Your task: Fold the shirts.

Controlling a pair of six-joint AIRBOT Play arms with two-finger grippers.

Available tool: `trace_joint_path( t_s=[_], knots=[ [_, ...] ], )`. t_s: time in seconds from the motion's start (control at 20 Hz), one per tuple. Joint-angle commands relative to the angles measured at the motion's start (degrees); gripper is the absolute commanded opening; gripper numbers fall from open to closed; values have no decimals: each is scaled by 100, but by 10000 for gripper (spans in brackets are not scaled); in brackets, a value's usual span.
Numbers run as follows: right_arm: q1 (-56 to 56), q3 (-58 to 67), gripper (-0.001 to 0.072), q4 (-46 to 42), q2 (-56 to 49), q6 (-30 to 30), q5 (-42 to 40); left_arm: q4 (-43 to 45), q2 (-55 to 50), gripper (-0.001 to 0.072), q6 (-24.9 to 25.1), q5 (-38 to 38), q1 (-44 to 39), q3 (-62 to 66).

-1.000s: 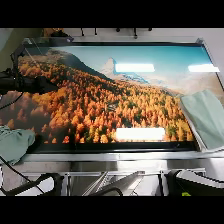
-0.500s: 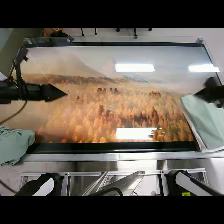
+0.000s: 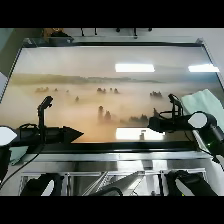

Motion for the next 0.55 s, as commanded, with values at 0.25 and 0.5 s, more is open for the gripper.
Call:
trace_joint_path(
  t_s=[0.25, 0.5],
  knots=[
    [197, -181, 25, 35, 92, 44, -140, -9, 907, 13, -70, 96, 492, -505],
    [197, -181, 25, 37, 92, 44, -140, -11, 1110, 13, -70, 66, 824, -505]
  ],
)
